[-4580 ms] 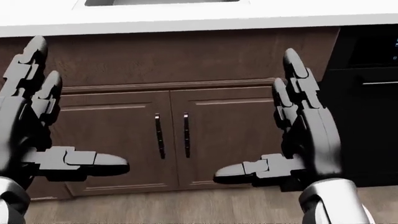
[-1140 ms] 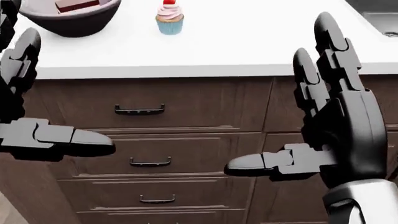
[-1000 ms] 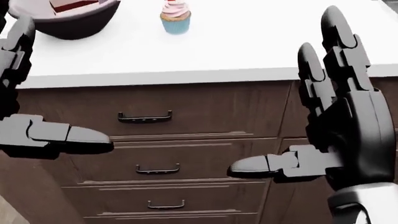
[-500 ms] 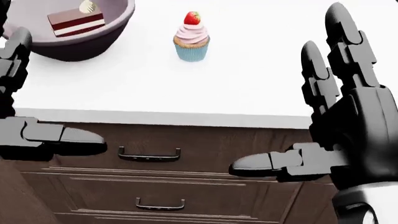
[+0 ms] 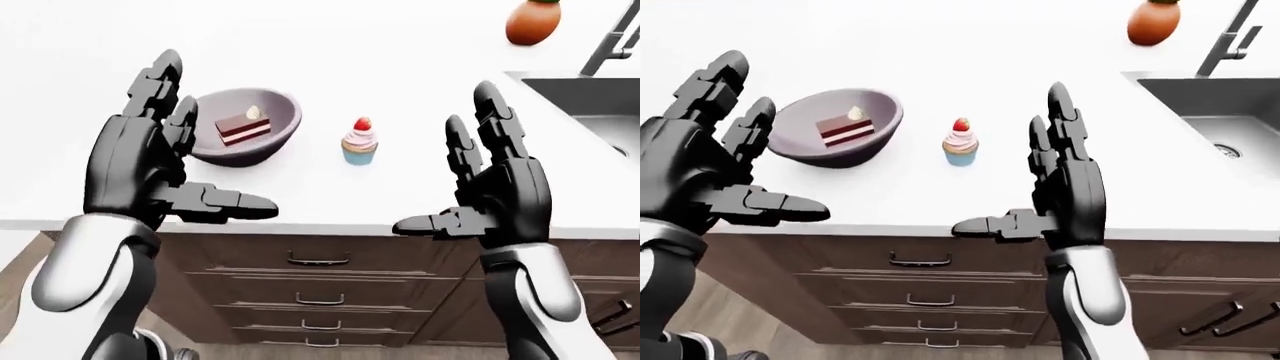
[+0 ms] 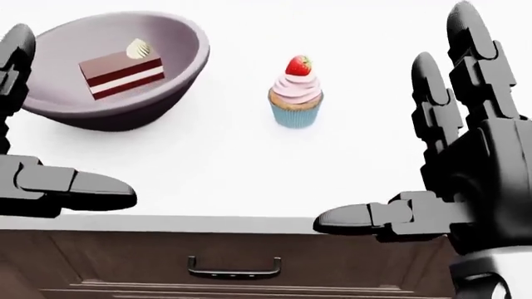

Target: Pick up the bowl with cake and place it on the tray. Pick up the cupcake and place it on the tray.

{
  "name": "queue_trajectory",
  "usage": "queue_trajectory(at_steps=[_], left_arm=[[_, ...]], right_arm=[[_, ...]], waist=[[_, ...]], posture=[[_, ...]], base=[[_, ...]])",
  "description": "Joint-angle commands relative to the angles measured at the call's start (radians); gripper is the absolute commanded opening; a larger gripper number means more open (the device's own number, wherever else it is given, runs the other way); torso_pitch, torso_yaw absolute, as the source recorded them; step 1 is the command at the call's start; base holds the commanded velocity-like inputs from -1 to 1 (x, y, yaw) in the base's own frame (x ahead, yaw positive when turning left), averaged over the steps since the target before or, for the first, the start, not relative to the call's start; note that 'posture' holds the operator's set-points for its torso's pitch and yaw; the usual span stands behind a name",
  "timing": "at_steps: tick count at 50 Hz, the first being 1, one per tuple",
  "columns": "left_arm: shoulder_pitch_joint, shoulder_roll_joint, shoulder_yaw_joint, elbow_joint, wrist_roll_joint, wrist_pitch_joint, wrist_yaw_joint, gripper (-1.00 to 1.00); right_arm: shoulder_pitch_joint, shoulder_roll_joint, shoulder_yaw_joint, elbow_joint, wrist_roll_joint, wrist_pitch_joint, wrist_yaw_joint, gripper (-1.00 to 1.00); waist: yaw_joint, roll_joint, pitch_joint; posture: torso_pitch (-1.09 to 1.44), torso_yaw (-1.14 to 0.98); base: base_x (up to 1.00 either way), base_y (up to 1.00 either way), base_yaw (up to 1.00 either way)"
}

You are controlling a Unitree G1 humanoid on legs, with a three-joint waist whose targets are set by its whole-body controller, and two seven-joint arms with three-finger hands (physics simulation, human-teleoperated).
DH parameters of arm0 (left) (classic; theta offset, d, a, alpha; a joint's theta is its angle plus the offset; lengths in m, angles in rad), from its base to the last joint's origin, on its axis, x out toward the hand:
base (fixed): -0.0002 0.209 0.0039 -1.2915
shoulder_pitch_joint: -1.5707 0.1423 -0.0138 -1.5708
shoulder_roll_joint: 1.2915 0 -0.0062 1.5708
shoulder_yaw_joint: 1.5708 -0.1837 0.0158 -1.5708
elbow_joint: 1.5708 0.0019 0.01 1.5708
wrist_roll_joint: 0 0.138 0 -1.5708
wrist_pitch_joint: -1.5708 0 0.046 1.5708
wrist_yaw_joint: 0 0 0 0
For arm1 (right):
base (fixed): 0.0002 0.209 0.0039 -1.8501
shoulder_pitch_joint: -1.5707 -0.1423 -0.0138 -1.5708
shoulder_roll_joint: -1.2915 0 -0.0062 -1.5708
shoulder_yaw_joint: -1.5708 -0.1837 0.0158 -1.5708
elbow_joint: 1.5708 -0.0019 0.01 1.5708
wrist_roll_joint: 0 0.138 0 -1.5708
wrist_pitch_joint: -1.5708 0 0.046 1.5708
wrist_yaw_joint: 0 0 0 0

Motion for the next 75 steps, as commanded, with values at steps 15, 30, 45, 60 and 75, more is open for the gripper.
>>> queue_trajectory(at_steps=[15, 30, 45, 60, 75], left_arm=[[-0.051, 0.045, 0.049, -0.027, -0.066, -0.016, 0.063, 1.00], [-0.050, 0.053, 0.046, -0.027, -0.092, -0.018, 0.089, 1.00], [-0.146, 0.113, -0.049, 0.035, 0.019, -0.014, 0.064, 1.00], [-0.114, 0.176, -0.206, 0.115, 0.369, -0.175, -0.096, 1.00], [-0.072, -0.034, -0.264, 0.309, 0.928, -0.535, -0.381, 1.00]], right_arm=[[-0.034, -0.006, -0.017, -0.075, 0.059, -0.028, -0.015, 1.00], [-0.032, -0.023, -0.036, -0.079, 0.078, -0.027, -0.031, 1.00], [-0.076, -0.061, -0.083, -0.064, 0.121, -0.005, -0.063, 1.00], [-0.089, -0.068, -0.085, -0.040, 0.135, -0.008, -0.076, 1.00], [-0.080, -0.070, -0.085, -0.035, 0.143, -0.022, -0.083, 1.00]], waist=[[0.001, 0.127, -0.019], [0.013, 0.056, 0.001], [0.020, 0.044, -0.015], [0.014, 0.036, -0.019], [0.020, 0.022, -0.027]], posture=[[0.00, 0.00], [0.00, 0.00], [0.00, 0.00], [0.00, 0.00], [0.00, 0.00]], base=[[0.00, 0.36, 0.00], [0.00, 0.00, 0.00], [0.00, 0.00, 0.00], [0.00, 0.00, 0.00], [0.00, 0.00, 0.00]])
